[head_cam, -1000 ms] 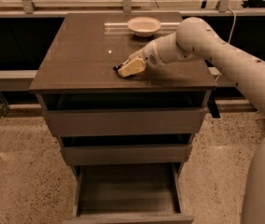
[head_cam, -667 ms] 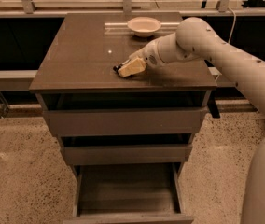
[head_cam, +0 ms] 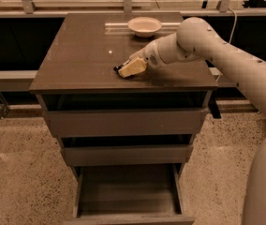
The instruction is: Place rxbar chocolate into bottom drawer
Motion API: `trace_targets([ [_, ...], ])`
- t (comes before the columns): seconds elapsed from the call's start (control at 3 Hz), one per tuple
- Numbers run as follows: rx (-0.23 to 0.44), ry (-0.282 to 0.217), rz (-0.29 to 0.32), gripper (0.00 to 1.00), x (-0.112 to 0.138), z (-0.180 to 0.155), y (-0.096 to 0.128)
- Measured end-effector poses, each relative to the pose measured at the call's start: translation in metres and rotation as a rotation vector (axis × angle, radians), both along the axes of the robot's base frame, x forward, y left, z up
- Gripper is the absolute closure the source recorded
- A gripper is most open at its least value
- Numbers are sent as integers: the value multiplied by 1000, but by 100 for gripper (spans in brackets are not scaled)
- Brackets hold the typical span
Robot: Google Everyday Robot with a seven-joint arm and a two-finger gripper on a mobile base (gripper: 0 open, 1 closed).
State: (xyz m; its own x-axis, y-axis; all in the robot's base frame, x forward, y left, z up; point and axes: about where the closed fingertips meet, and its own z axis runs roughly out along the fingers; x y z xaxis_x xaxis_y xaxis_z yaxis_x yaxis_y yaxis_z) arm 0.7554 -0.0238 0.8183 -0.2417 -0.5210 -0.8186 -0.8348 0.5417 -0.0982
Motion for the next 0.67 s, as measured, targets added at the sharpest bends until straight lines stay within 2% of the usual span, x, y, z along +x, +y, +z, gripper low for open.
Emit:
trace_targets([
  [0.67,0,0,0,100,0,0,0],
])
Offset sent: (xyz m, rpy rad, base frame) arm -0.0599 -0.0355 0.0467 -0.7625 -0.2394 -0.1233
